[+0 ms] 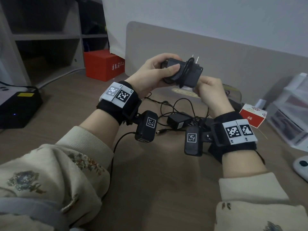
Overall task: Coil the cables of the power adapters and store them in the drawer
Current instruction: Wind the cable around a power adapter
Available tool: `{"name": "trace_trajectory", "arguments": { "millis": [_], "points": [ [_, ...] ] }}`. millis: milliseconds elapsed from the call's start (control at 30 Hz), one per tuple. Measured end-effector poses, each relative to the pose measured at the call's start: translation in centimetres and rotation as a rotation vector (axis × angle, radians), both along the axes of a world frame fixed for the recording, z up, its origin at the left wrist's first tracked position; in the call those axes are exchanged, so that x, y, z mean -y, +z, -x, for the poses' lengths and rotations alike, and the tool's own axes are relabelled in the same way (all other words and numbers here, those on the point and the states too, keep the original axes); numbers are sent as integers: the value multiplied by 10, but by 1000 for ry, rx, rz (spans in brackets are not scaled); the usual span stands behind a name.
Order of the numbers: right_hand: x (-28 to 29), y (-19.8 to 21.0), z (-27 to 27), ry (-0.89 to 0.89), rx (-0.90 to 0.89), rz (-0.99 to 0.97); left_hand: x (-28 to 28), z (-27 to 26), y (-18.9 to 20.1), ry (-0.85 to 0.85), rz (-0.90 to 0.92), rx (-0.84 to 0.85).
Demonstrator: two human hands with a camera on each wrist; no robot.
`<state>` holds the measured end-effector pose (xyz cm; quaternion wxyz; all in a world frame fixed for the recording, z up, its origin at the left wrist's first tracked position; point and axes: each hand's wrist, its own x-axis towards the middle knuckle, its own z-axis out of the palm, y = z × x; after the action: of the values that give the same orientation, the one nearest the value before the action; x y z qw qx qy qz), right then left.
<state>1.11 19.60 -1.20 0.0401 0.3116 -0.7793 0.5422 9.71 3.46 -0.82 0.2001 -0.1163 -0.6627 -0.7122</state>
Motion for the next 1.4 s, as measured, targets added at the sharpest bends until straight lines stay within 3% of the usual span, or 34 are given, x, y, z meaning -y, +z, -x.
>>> {"name": "trace_trajectory", "arguments": {
  "millis": [200,400,600,800,1000,1200,1400],
  "points": [
    [13,-4,-11,71,-146,-117,0,4,2,153,-117,-40],
    [21,-11,-13,152,-244,-375,-1,7,2,424,-122,1],
    [15,-5,-23,252,-280,-467,10,11,-4,715,240,-4],
    [4,6,-14,127,-344,-245,18,15,-11,843,476,-5],
    [-4,16,-10,93,-184,234,15,18,-12,722,393,58],
    [1,18,-21,235,-125,298,10,17,-10,771,552,39],
    [-1,16,-20,283,-72,341,5,13,-5,435,497,187]
  ]
}}
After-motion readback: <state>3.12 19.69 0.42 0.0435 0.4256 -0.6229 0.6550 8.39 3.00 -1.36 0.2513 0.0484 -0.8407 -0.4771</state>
